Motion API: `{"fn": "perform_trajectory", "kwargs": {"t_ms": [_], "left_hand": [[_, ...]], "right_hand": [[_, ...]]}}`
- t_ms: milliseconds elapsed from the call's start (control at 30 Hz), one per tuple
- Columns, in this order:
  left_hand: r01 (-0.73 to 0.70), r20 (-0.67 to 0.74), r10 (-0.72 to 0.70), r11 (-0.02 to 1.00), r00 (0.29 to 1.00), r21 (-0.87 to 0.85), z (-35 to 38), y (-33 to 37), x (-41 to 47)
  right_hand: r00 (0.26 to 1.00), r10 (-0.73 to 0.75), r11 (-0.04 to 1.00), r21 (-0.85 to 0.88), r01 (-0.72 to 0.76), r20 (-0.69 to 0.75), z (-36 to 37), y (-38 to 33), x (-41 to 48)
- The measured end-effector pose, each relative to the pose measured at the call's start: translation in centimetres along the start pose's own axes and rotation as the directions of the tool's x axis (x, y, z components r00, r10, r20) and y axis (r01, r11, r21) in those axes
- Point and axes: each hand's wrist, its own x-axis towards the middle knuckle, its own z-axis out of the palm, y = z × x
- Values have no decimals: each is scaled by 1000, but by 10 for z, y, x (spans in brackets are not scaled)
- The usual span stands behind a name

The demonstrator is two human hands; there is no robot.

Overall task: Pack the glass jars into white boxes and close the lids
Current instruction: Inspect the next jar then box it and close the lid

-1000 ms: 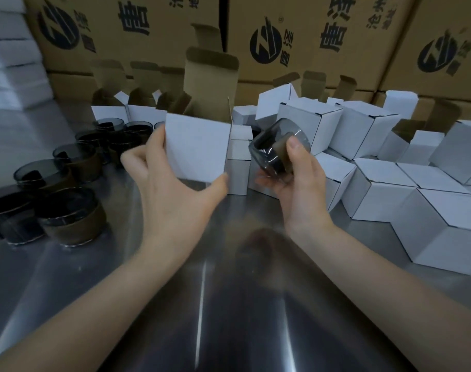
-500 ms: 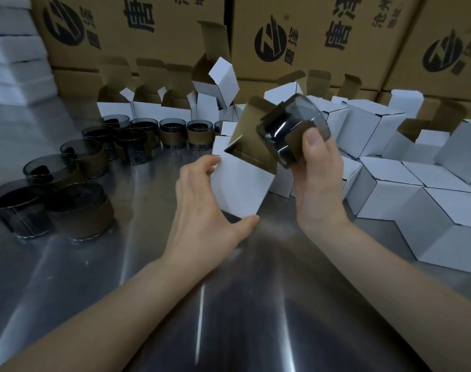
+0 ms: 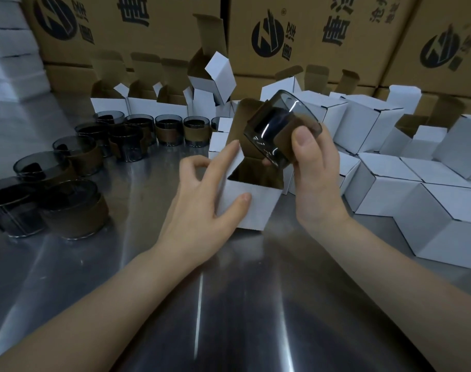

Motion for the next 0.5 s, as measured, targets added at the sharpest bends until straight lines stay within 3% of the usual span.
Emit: {"fn": "perform_trajectory", "kwargs": {"t_ms": [167,500], "left_hand": [[-1,148,16,995,989,-100,-3,-2,6],[17,148,16,975,989,-220,-12,1,13]], "right_hand": [[999,38,999,-4,-38,20,-1,-5,3],[997,-3,999,-47,6,71,-3,-5,5]]}}
